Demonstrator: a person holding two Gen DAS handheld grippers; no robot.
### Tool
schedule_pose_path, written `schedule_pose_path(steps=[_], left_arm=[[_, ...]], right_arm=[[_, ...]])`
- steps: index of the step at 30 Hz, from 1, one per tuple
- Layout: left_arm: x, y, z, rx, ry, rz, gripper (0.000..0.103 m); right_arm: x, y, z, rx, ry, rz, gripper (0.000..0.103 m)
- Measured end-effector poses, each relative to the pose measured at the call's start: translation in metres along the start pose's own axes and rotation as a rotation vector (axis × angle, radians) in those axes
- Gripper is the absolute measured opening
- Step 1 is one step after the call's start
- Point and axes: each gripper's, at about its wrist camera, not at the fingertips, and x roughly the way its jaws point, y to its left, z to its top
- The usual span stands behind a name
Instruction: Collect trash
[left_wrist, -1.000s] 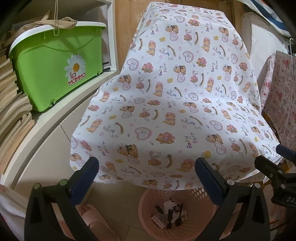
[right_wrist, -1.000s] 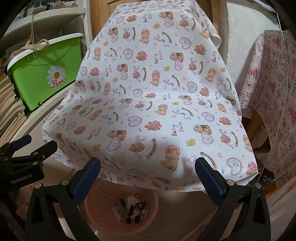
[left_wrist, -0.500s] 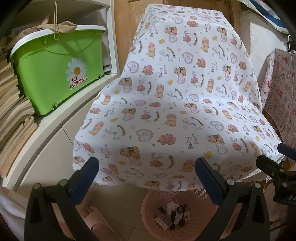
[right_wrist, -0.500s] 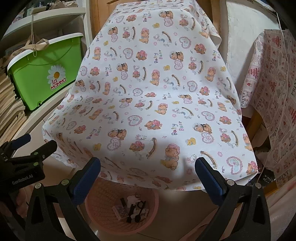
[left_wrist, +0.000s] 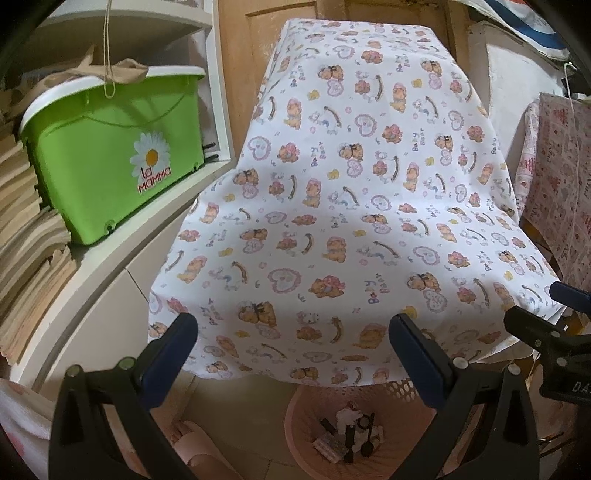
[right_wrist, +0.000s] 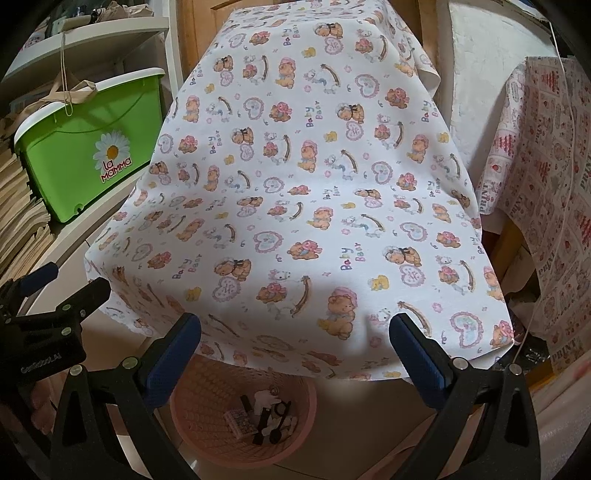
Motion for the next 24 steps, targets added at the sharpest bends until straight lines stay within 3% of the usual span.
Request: schedule_pose_path(steps=[24], left_arm=[[-0.0023,-0.0024,0.0012,0.014,-0.014,-0.001,0.103]], right_arm=[[0.0008,-0.0006,0.0001,0.001,-0.007,0.000,0.103]])
